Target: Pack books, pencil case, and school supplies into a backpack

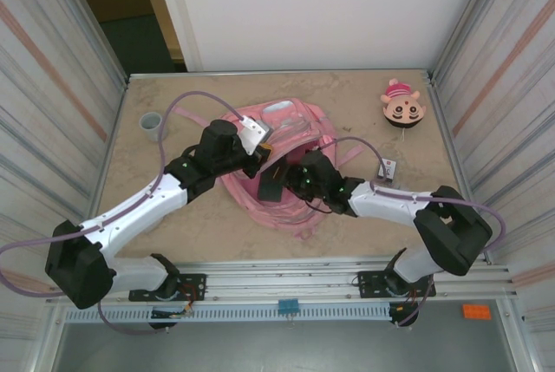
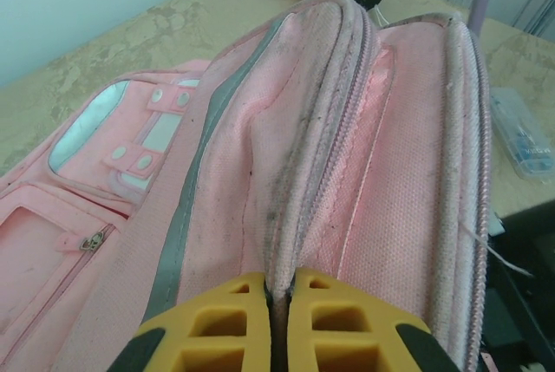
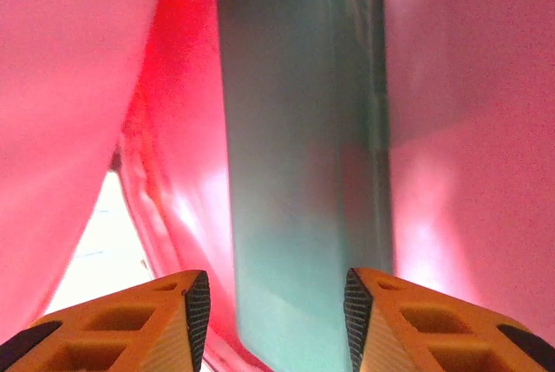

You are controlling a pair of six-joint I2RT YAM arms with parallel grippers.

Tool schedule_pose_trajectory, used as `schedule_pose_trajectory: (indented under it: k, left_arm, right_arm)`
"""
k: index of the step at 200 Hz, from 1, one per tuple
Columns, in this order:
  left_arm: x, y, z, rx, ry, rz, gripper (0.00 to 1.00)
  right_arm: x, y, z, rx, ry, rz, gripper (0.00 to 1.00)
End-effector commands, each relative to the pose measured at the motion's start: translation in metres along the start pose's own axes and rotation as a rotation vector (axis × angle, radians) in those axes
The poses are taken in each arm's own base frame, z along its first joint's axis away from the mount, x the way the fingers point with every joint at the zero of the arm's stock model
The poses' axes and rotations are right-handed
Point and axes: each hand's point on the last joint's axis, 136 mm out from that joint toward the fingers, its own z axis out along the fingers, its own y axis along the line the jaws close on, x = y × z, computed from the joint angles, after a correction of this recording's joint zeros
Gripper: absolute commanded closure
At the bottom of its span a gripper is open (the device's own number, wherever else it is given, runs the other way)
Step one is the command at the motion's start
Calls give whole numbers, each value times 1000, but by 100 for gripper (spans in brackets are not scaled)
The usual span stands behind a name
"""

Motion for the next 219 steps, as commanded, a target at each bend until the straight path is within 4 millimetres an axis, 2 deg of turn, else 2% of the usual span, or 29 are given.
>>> schedule_pose_trajectory:
  k: [1,13,43,64,93,113,148,177,197,219]
  left_arm:
    - [-58,-7,-29,35,-215,0,100]
    - [-64,-9,-32,49,-235,2,100]
    - [-72,-14,-33,77,-255,20,100]
    - [-75,-16,-32,96,-252,32,100]
    - [-77,-16,-31,99,-254,39,100]
    - [-75,-15,-30,96,-245,36,100]
    - [-69,-10,-30,75,-238,28,100]
    - [-61,0,-27,31,-223,10,100]
    - [-55,11,-26,-26,-201,1,100]
    - [-49,20,-28,-76,-182,-3,100]
  right_arm:
    - [-3,-11,7,4,-35,16,55]
    - [-4,-8,14,-4,-36,-8,57]
    - [-13,16,31,-88,-67,-121,60]
    - [-20,22,45,-81,-75,-198,63]
    - [-24,49,64,-192,-62,-293,72]
    - [-26,66,76,-243,-45,-340,72]
    - [-25,73,94,-295,-10,-351,68]
    - [-23,72,92,-302,-8,-341,68]
    - [-23,74,77,-303,-19,-341,60]
    - [-22,67,55,-246,-41,-332,51]
